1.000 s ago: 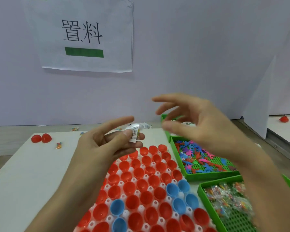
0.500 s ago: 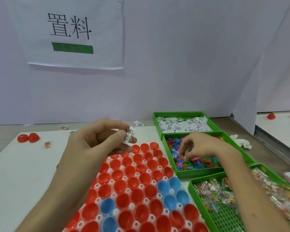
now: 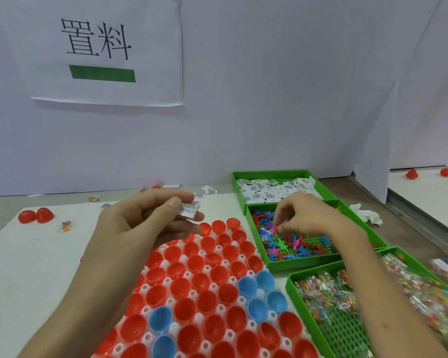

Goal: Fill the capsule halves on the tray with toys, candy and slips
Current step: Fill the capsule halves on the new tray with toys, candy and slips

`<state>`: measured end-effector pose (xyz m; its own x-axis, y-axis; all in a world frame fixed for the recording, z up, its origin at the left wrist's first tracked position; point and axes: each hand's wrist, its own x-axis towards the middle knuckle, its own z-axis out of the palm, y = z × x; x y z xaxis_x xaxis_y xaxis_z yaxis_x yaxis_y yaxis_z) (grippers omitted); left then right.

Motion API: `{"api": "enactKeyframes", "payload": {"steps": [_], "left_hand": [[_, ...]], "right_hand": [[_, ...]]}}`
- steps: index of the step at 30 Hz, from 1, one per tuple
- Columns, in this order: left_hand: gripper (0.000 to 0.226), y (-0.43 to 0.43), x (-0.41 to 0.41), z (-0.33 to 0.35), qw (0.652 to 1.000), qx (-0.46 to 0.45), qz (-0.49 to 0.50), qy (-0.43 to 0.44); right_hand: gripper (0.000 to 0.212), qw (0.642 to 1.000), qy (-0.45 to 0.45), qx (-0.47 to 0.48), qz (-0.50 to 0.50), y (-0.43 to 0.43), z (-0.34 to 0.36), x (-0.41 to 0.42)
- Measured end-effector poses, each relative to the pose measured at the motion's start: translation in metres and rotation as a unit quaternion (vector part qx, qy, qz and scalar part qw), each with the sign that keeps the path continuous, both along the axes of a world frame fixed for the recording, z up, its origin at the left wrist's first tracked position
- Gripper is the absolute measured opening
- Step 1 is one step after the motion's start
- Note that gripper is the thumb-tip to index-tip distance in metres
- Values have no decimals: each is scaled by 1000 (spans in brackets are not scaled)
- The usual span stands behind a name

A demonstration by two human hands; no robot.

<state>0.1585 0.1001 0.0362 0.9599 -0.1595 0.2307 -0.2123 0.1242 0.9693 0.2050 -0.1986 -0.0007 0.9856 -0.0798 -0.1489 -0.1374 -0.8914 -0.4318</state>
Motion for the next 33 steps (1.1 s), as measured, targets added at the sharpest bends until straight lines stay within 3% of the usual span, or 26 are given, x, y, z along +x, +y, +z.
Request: {"api": "enactKeyframes", "payload": {"steps": [6,10,13,27,33], "left_hand": [[22,-1,0,-2,998,53,14,-41],[25,-3,-3,-1,996,68,-5,-54],[29,-4,-5,1,996,68,-12,-61],[17,0,-8,7,994,60,-35,-81],[18,4,-4,7,990,99,-65,-78]], "right_hand": [[14,987,-138,70,51,19,44,-20],[13,918,-191,294,185,56,79,-48],[13,881,-192,363,237,77,89,-61],[8,911,-238,281,188,112,79,-60],[9,923,-251,228,180,117,78,-60]]}}
